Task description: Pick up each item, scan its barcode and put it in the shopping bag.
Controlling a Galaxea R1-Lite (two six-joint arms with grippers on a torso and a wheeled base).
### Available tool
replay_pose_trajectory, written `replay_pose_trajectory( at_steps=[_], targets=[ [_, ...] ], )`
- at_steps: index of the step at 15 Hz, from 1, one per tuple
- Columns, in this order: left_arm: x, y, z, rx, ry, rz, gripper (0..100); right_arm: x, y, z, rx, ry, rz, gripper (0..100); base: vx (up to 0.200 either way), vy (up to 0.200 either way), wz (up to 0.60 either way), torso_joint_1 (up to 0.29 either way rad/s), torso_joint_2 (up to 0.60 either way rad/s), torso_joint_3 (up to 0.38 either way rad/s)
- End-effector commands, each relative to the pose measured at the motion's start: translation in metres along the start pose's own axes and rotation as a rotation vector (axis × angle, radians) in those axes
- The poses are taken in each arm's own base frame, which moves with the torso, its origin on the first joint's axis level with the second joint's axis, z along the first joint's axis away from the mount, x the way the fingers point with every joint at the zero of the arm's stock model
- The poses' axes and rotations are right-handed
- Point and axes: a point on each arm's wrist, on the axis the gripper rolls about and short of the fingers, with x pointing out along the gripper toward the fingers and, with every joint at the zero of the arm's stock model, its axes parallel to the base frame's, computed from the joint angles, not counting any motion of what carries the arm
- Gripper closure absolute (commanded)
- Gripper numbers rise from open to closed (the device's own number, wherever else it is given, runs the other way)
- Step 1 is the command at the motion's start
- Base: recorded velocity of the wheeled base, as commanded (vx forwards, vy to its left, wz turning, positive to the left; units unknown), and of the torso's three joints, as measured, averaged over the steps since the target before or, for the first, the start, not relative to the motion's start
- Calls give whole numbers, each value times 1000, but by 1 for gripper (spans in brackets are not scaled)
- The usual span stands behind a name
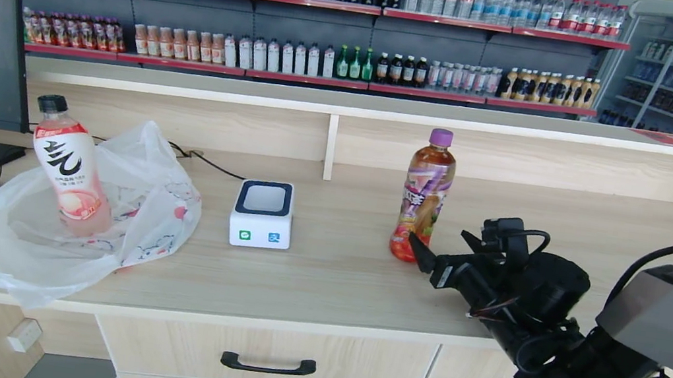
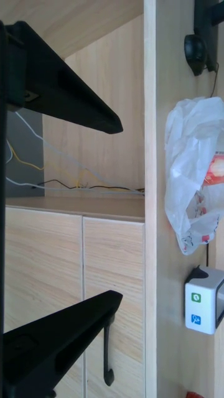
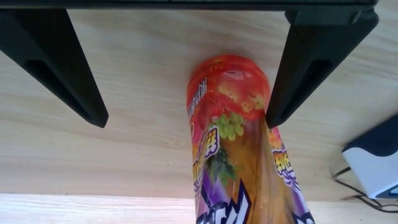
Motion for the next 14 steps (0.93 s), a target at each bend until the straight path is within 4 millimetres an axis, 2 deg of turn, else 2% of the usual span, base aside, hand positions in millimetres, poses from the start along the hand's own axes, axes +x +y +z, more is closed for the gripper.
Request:
replay_pose_trajectory(
  at_steps=[1,14],
  targets=[
    [0,0,0,0,-1,0,0,0,-4,0,-1,2,-10,0,0,0,0,0,0,0],
    [0,0,0,2,-1,0,0,-1,-26,2,27,-6,-88,0,0,0,0,0,0,0]
  ],
)
